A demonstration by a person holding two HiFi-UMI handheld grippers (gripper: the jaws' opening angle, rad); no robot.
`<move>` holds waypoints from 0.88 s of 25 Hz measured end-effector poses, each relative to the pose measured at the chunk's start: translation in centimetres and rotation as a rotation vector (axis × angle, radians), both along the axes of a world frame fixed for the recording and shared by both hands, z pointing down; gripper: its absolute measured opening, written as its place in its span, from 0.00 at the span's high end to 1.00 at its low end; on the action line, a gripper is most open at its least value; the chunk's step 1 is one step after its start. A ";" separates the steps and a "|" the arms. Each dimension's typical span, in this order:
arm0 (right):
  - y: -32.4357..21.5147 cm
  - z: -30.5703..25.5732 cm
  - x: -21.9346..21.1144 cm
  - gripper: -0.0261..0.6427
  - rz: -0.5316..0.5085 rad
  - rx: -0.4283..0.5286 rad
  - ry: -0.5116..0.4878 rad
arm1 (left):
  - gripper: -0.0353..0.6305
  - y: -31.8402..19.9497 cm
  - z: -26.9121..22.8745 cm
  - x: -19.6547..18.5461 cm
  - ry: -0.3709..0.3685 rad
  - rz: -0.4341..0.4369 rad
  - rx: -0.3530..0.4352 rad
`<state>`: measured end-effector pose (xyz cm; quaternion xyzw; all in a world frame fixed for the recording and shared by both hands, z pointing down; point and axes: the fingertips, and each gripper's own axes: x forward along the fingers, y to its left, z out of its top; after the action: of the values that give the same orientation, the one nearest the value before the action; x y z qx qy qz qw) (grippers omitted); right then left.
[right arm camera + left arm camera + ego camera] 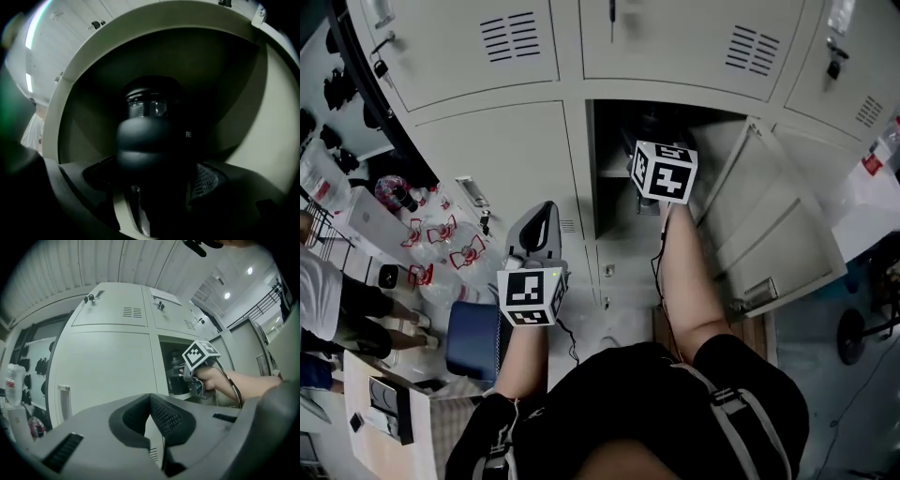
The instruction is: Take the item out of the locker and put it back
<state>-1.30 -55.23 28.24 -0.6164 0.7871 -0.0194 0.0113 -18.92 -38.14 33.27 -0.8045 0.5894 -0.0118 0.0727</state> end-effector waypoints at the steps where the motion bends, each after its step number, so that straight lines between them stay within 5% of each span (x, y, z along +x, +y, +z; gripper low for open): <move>1: -0.5 0.2 0.0 0.27 0.004 -0.008 0.005 | 0.93 -0.2 -0.1 -0.2 0.000 -0.001 0.003; 22: 0.2 0.9 -0.8 0.31 -0.047 -0.066 -0.018 | 0.93 -1.1 0.1 -0.8 0.020 0.018 0.017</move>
<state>-2.14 -55.04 29.15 -0.5975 0.8002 -0.0514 -0.0025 -19.77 -39.26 33.37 -0.8093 0.5828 0.0019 0.0735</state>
